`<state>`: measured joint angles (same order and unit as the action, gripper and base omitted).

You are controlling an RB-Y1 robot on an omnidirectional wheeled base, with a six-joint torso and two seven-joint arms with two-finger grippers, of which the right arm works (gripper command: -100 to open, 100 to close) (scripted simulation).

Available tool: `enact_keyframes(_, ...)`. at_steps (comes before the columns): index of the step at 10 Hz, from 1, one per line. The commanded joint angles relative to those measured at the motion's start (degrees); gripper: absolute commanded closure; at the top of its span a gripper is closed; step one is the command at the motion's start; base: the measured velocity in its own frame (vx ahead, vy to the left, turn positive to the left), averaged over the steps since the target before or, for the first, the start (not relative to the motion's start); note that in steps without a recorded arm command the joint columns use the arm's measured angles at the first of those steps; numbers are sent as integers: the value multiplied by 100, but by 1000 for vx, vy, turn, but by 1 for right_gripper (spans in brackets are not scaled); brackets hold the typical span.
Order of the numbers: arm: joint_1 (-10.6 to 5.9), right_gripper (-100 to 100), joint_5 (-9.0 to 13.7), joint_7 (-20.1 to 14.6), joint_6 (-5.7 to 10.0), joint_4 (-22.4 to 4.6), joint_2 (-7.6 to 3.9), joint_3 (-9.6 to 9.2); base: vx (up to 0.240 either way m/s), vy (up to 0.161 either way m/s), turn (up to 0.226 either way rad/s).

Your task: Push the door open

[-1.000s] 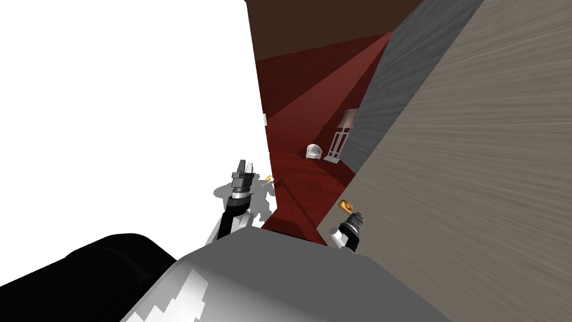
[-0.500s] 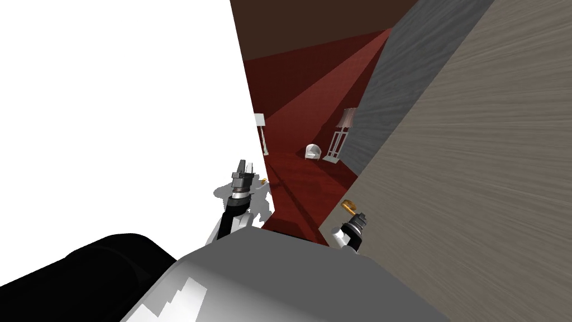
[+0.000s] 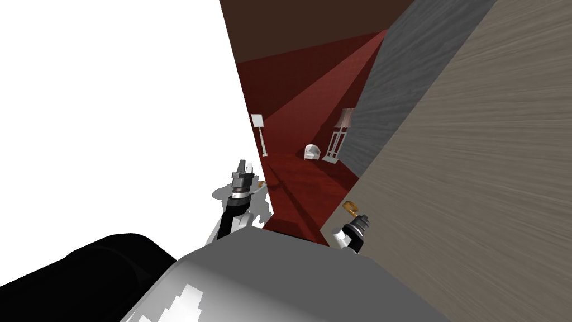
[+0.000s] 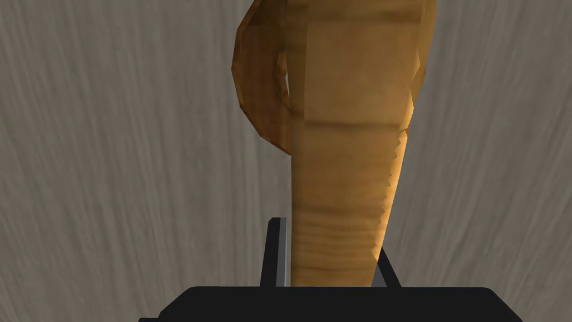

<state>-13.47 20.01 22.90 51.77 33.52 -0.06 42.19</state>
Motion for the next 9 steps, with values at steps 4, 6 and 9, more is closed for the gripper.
enact_keyframes(4,-106,100,142,166,205,-30,206,255,164,-18,-57)
enact_keyframes(6,-70,100,173,166,252,-100,162,316,83,2,-38)
enact_keyframes(9,-87,100,307,273,324,-72,-95,532,103,-45,-9)
